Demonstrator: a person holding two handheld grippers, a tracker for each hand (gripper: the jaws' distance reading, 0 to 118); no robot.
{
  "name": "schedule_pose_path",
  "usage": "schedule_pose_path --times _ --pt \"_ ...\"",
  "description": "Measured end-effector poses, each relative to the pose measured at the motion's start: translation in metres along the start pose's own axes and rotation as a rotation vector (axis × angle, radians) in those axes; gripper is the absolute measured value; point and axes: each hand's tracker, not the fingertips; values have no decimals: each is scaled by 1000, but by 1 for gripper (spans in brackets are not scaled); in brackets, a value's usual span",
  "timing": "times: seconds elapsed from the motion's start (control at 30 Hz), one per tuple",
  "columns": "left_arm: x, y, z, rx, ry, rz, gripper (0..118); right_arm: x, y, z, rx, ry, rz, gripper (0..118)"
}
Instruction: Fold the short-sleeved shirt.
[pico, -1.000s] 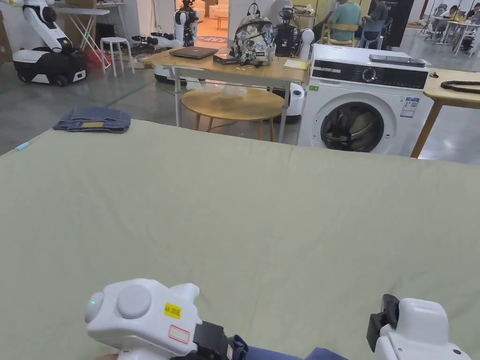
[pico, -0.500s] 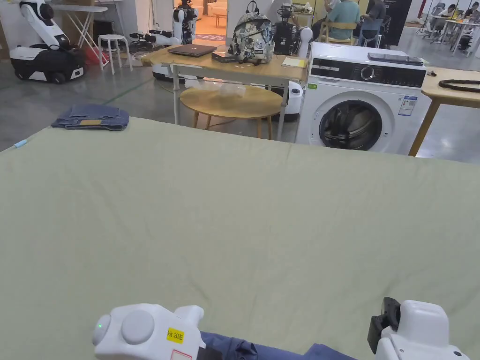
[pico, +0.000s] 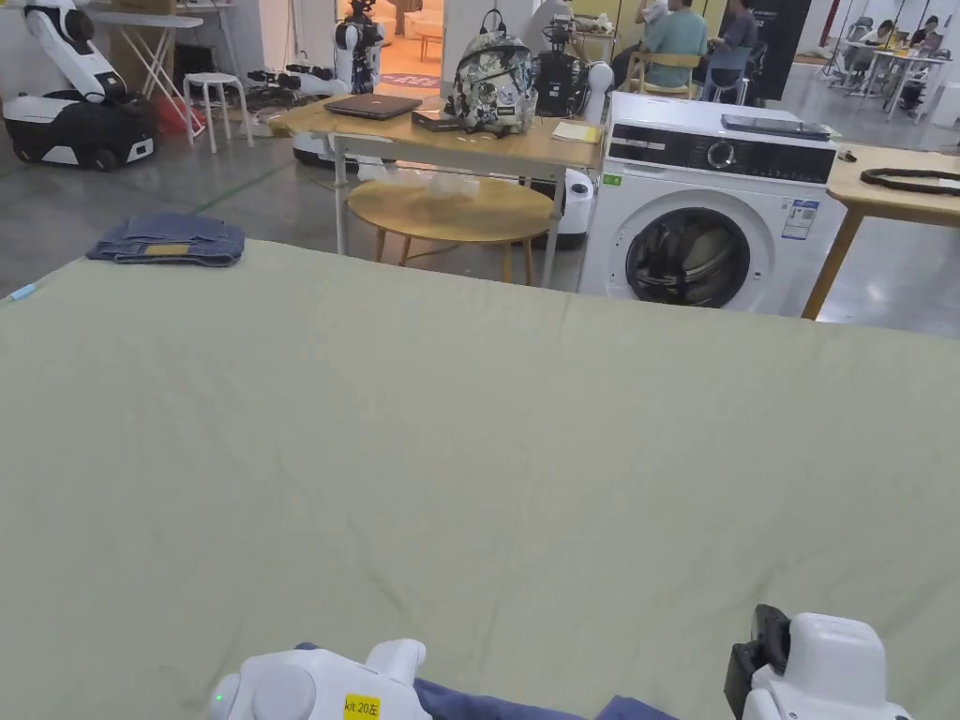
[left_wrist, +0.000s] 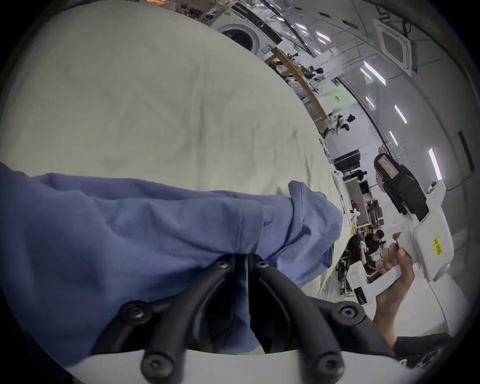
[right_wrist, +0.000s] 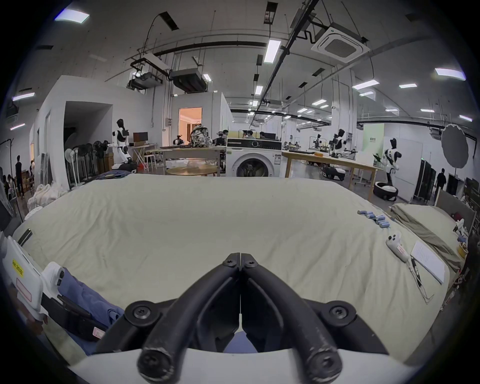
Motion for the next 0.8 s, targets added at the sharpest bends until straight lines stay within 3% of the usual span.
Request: schedule_pose_path --times 0.23,0.33,0.4,0.5,0.7,0.8 --pt "-2 8 79 118 22 -38 7 -1 2 2 23 7 1 0" --pt "-22 10 122 184 61 -24 23 -2 4 3 45 14 -3 0" --pt "-41 10 143 199 100 -4 27 -3 6 4 56 18 -5 0" --pt "-71 7 161 207 119 35 47 -5 8 2 61 22 -6 0" --pt "-120 -5 148 89 99 123 62 -10 9 2 58 34 0 0" --pt "-136 -10 133 105 -39 152 62 -11 8 3 54 33 1 0"
